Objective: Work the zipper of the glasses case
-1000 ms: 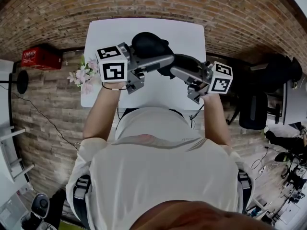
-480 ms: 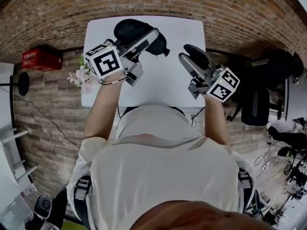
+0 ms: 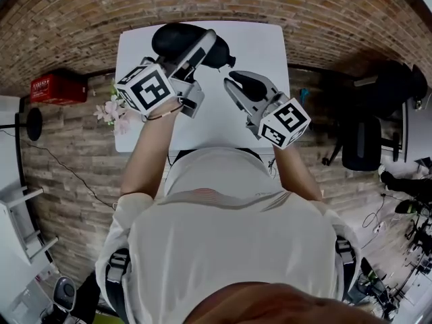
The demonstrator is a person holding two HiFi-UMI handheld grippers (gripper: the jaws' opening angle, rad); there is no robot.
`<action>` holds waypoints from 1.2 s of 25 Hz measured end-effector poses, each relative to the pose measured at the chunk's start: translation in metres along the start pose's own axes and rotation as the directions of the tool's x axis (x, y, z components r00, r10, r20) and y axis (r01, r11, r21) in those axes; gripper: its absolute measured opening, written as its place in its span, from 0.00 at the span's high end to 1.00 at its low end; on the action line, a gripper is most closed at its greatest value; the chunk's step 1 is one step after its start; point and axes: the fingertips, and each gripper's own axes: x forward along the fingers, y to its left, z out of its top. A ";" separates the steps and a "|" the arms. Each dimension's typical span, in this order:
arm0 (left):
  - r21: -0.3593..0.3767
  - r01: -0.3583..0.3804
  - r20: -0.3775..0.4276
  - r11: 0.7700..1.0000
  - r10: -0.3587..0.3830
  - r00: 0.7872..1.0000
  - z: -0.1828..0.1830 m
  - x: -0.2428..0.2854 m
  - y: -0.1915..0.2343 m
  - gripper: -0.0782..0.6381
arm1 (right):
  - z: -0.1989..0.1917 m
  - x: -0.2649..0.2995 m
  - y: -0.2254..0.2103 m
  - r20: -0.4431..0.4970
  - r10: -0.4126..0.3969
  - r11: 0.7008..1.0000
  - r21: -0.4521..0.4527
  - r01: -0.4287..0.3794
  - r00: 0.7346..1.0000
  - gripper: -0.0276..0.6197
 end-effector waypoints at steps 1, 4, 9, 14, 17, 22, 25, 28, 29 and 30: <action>0.001 -0.002 0.001 1.000 0.002 1.000 -0.001 0.000 -0.001 0.52 | -0.002 0.003 0.000 -0.008 -0.015 1.000 -0.013 0.015 1.000 0.77; 0.004 -0.021 -0.004 1.000 0.021 1.000 -0.005 -0.001 0.000 0.52 | -0.006 0.009 0.001 -0.024 -0.052 0.998 -0.037 0.051 0.998 0.77; 0.003 -0.029 -0.013 1.000 0.029 0.999 -0.012 -0.002 -0.002 0.52 | -0.011 0.015 0.002 -0.044 -0.071 0.996 -0.058 0.068 0.997 0.80; 0.002 -0.035 -0.012 0.999 0.035 0.999 -0.016 -0.002 -0.002 0.52 | -0.013 0.018 0.004 -0.049 -0.082 0.994 -0.078 0.078 0.995 0.82; 0.001 -0.040 -0.011 0.999 0.040 0.999 -0.016 -0.002 -0.001 0.52 | -0.014 0.020 0.005 -0.050 -0.091 0.992 -0.089 0.086 0.995 0.85; 0.008 -0.048 -0.017 0.999 0.048 0.999 -0.018 -0.002 0.000 0.52 | -0.015 0.019 0.003 -0.052 -0.109 0.990 -0.093 0.104 0.993 0.87; 0.011 -0.051 -0.021 0.999 0.051 0.998 -0.019 -0.001 0.001 0.52 | -0.016 0.018 0.001 -0.059 -0.120 0.988 -0.102 0.113 0.991 0.87; 0.015 -0.058 -0.018 0.998 0.059 0.998 -0.020 -0.002 0.002 0.52 | -0.017 0.017 -0.001 -0.065 -0.135 0.985 -0.116 0.127 0.989 0.88; 0.019 -0.063 -0.017 0.998 0.064 0.998 -0.021 -0.002 0.002 0.52 | -0.018 0.017 -0.002 -0.071 -0.143 0.983 -0.127 0.133 0.987 0.88; 0.025 -0.068 -0.018 0.997 0.069 0.997 -0.021 -0.002 0.002 0.52 | -0.019 0.017 -0.003 -0.077 -0.151 0.980 -0.139 0.139 0.986 0.88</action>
